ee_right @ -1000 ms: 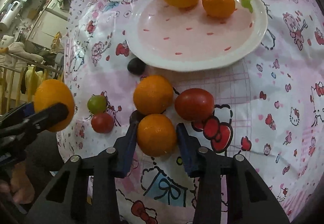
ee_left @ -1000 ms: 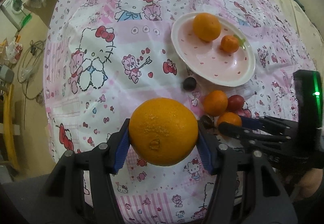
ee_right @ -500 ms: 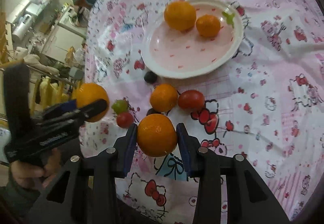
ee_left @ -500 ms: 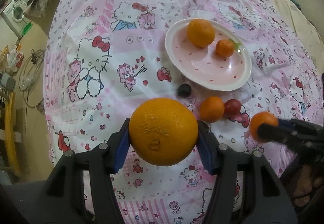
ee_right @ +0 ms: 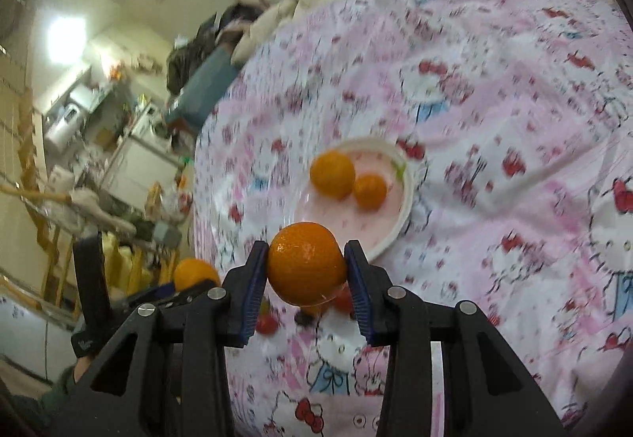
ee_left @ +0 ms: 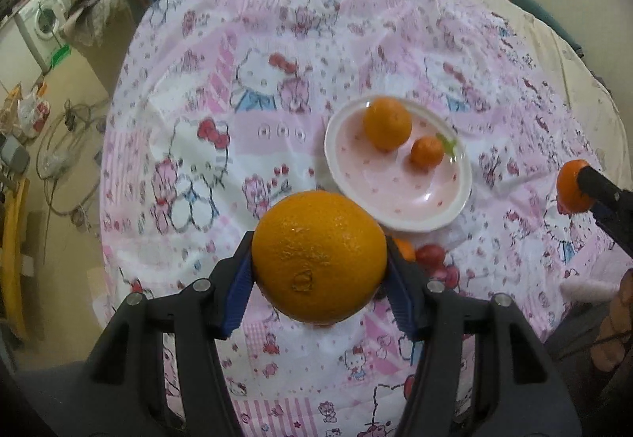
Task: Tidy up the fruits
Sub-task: 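Carry the orange onto the plate with the left tool while the right carries the tangerine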
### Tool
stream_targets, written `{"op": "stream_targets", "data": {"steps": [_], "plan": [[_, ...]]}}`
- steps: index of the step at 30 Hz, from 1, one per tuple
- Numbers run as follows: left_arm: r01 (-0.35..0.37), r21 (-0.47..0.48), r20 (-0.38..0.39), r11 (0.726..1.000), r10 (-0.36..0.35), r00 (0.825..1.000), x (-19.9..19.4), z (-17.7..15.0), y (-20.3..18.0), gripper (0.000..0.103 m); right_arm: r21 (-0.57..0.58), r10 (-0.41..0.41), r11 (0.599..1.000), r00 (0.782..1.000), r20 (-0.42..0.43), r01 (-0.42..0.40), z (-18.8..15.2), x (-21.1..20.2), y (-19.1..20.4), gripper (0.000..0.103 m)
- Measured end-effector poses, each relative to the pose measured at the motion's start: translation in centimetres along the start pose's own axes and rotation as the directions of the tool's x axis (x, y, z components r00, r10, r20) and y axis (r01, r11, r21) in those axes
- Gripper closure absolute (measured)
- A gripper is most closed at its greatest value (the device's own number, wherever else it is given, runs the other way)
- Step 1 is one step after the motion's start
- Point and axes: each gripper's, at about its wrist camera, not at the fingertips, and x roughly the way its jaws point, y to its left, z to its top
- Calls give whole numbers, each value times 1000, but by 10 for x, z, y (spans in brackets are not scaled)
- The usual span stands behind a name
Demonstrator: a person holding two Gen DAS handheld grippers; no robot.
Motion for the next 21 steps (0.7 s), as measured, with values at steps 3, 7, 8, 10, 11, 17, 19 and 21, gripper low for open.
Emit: {"op": "stream_targets", "data": {"steps": [3,7,8,10,11,17,19,21], "plan": [[-11,14,21,1000,10,1000,-3,14,-4,47,19,-1,1000,1000,17,1,15,-4,-5,62],[-6,25,31,1000,5,1000,1,32,-9,47,18,-12,1000,1000,28,11,34,-5,-10,62],[-5,31,32,1000,4,999,4,37,-12,47,13,-17,1000,999,27,17,38,-3,-10,62],[-8,43,30,999,7,1000,11,44,-16,47,-3,-37,999,999,16,37,46,3,-11,62],[-9,47,29,999,8,1000,14,47,-18,47,-11,-51,999,999,11,51,49,7,-12,62],[-9,71,-8,997,9,1000,49,63,-33,47,-29,-96,995,994,-47,95,63,41,-25,62],[-10,78,-19,997,11,1000,60,68,-37,47,-28,-100,995,993,-64,98,67,52,-28,62],[-12,82,-33,997,15,999,72,71,-39,47,-37,-106,994,992,-70,103,70,58,-29,62]]}}
